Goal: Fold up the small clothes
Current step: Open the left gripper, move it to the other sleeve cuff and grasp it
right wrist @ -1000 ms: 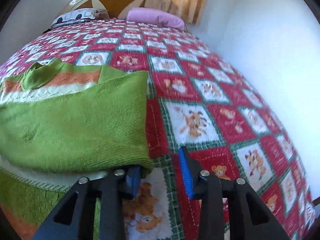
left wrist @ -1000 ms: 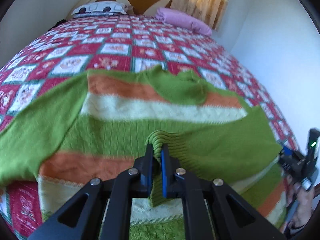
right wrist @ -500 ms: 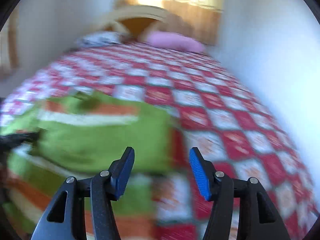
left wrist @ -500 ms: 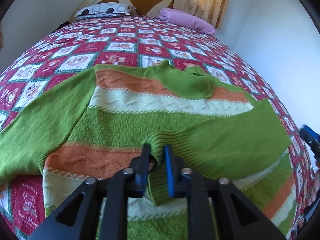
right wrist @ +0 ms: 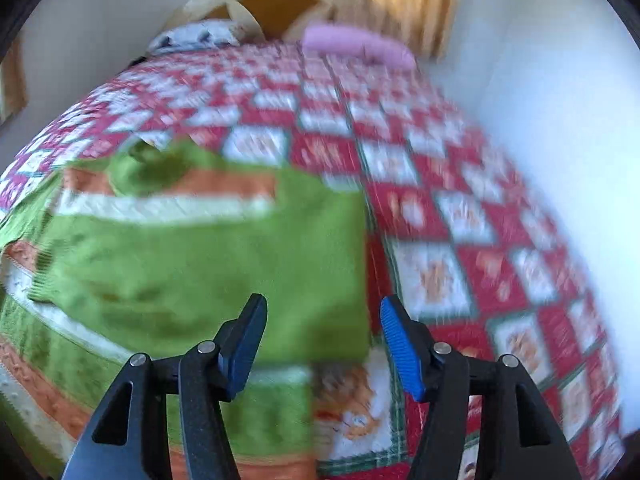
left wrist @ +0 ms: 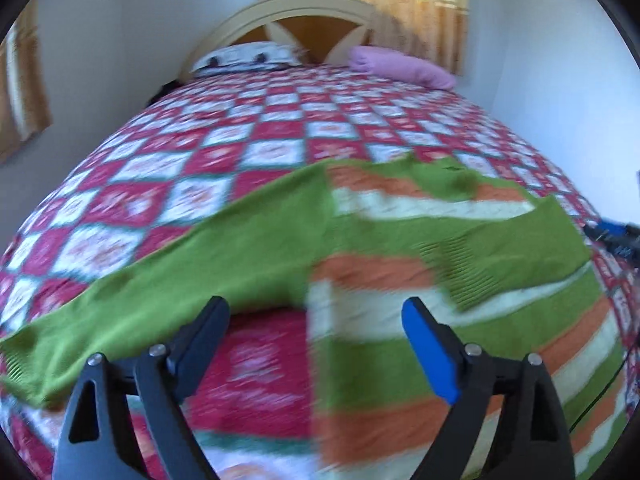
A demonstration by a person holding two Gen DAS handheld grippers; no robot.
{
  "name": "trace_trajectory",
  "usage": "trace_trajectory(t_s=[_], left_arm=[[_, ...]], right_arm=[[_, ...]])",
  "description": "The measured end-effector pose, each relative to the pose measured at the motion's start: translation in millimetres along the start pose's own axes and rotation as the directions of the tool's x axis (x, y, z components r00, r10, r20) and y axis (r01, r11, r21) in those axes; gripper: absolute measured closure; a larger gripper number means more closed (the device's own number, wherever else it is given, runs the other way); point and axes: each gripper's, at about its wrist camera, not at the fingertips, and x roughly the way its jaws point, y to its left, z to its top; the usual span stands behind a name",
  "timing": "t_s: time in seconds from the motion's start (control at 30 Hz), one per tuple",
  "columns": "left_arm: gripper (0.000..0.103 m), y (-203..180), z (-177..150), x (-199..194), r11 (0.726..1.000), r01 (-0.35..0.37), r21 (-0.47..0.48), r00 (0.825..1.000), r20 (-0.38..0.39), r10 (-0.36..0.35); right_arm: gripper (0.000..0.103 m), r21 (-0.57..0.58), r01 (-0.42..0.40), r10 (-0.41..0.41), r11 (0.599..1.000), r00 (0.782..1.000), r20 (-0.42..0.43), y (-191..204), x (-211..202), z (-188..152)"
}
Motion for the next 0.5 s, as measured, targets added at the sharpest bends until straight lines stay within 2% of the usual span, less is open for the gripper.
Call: trace_trajectory(t_s=[0.07, 0.1, 0.2, 0.27, 0.3, 0.33, 0.4, 0.5], left_arm=[[0.012, 22.5, -7.7, -6.7, 0.998, -0.046, -0.033, 0.999, 0.003, 0.047], [0.012, 34.3, -11.3, -9.9, 0.996, -0.071, -0.05, 0.997, 0.003, 0.072], [0.012, 68.7, -24.3, -18.0, 0.985, -0.137, -0.101, 0.991, -0.008, 0.137], [0.012, 87.6, -33.1, -22.4, 0.976, -0.179, -0.122, 0.984, -0.015, 0.178], [0.012, 99.3, -38.6, -25.2, 0.969, -0.207, -0.133, 0.978, -0.022, 0.206], [0.012, 111.4, -44.1, -27.6, 0.962, -0.23, -0.15, 0.973, -0.031, 0.228], [0.012, 137.8, -55.4, -32.2, 0.944, -0.269, -0.191, 0.963, -0.054, 0.263], [0.012, 175.9, -73.6, -41.9, 0.905, -0.341, -0.253, 0.94, -0.085, 0.33]], right_arm=[[0.038, -0.009, -0.137, 0.137, 0.991, 0.991, 0.003, 30.3, -2.9, 14.8], [0.037, -0.01, -0.179, 0.179, 0.984, 0.984, -0.006, 42.2, -1.2, 16.9], [0.037, -0.055, -0.275, 0.273, 0.96, 0.961, -0.046, 92.3, 17.2, 13.8], [0.037, -0.063, -0.321, 0.315, 0.945, 0.945, -0.088, 111.3, 31.1, 3.5], [0.037, -0.062, -0.335, 0.325, 0.94, 0.936, -0.138, 123.0, 42.9, -7.2], [0.036, -0.076, -0.317, 0.305, 0.945, 0.942, -0.138, 130.4, 44.3, -17.0], [0.035, -0.153, -0.253, 0.245, 0.955, 0.967, -0.067, 143.0, 38.4, -31.7], [0.033, -0.177, -0.245, 0.237, 0.953, 0.969, -0.064, 146.5, 35.1, -35.5]])
